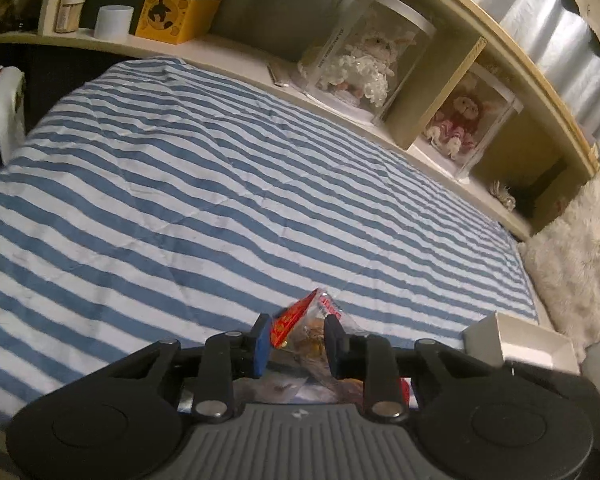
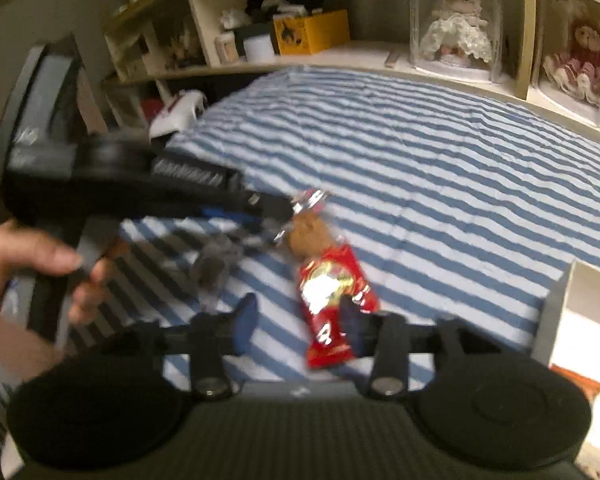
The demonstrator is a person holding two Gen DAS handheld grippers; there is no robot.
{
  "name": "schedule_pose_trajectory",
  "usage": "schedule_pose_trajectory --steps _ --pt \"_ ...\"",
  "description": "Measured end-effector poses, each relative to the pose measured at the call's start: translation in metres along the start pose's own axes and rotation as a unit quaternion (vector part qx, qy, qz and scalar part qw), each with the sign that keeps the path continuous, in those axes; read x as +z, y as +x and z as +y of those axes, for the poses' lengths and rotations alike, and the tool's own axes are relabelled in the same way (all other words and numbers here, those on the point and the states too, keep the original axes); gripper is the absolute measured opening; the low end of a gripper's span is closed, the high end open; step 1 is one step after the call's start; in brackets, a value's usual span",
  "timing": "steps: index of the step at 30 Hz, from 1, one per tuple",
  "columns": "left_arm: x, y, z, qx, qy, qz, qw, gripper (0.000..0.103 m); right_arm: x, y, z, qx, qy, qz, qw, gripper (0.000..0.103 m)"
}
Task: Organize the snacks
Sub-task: 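Grasp the clear small packet with the left tool while the right tool grasps the red Tianjin bag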
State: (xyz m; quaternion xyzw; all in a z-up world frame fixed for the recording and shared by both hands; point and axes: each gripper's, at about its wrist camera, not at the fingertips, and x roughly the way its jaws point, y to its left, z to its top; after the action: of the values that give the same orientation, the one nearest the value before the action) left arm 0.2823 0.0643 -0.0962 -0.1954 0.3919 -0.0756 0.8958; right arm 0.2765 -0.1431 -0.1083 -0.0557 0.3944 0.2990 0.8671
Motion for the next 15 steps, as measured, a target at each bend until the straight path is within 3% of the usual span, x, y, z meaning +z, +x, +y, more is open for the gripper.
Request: schedule_pose_trajectory --steps 3,7,15 --pt "-0.001 -0.008 -0.001 0.021 0.013 0.006 0.9997 0.032 0.003 0.008 -0.003 -0.017 -0.015 -0.005 1.0 0.064" --pt "-0.004 -0.014 -0.001 0.028 0.019 0.017 0.9993 0.04 0.005 0.019 -0.007 -0.007 -0.027 0.001 1.0 0.069" --pt "-0.017 -0.01 0.0 0.046 0.039 0.064 0.9961 0.04 0.005 0.025 -0.007 0.02 -0.034 0.028 0.999 0.067"
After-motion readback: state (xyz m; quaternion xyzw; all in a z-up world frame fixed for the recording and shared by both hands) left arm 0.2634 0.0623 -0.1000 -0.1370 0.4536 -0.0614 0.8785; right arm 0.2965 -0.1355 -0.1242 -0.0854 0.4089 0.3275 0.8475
